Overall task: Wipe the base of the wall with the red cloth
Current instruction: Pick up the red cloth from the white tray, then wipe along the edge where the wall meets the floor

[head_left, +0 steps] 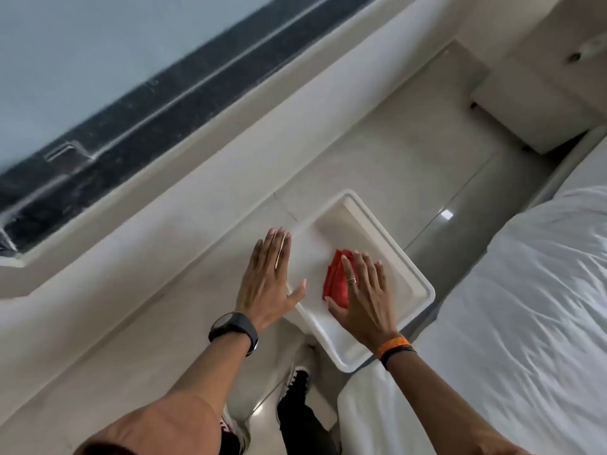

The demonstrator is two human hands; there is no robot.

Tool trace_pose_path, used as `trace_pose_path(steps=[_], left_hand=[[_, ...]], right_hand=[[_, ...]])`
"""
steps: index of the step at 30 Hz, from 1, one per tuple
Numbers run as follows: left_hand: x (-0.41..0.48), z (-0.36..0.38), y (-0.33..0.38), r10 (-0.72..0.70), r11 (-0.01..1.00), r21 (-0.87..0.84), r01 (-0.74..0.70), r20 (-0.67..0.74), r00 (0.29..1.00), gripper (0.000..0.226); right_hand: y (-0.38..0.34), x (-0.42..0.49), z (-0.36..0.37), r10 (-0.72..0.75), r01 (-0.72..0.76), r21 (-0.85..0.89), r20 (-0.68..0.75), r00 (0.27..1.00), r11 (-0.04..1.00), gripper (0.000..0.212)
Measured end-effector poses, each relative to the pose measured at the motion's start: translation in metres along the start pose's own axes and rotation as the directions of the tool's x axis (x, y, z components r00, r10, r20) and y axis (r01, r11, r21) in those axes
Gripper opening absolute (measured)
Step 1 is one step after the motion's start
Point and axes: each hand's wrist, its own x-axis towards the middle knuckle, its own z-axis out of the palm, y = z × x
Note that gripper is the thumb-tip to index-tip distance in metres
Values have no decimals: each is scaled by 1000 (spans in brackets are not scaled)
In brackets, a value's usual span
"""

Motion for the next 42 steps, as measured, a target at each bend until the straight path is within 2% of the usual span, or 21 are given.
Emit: trace_pose_path(steps=[3,6,10,15,18,23,25,31,37,42], left_hand=[[-4,11,-3,-35,999,30,34,37,999,95],[-5,18,-4,-33,998,48,30,54,998,97],[-4,21,-8,-4,999,36,2,44,999,98],[-11,15,-25,44,999,14,-44,38,998,97],[-21,3,-46,52,998,21,-52,0,999,99],[-63,-13,-108,50,998,32,-48,-56,997,101],[-89,-14,-145,54,998,27,-53,-75,996,97],[-197,9,-281,4,993,122,-1,-20,1000,98],[-321,61,-431,12,979,203,-21,47,999,99],[-398,119,-518,-7,960,279,-28,123,992,98]], right_hand=[[-4,-4,14,85,-85,-13,37,996,996,87],[-2,-2,24,61,-58,-59,54,997,997,84],[9,5,28,-9,2,-116,-66,998,993,69],[-8,13,19,112,-108,33,-200,973,994,45],[-40,10,2,159,-123,133,-316,935,983,40],[-127,6,-17,221,-97,265,-494,841,959,50],[-173,2,-11,207,-68,274,-521,828,959,51],[-326,-23,80,65,46,255,-412,909,966,55],[-461,-60,232,68,0,292,-223,973,956,51],[-530,-80,340,82,-52,255,-108,991,966,41]])
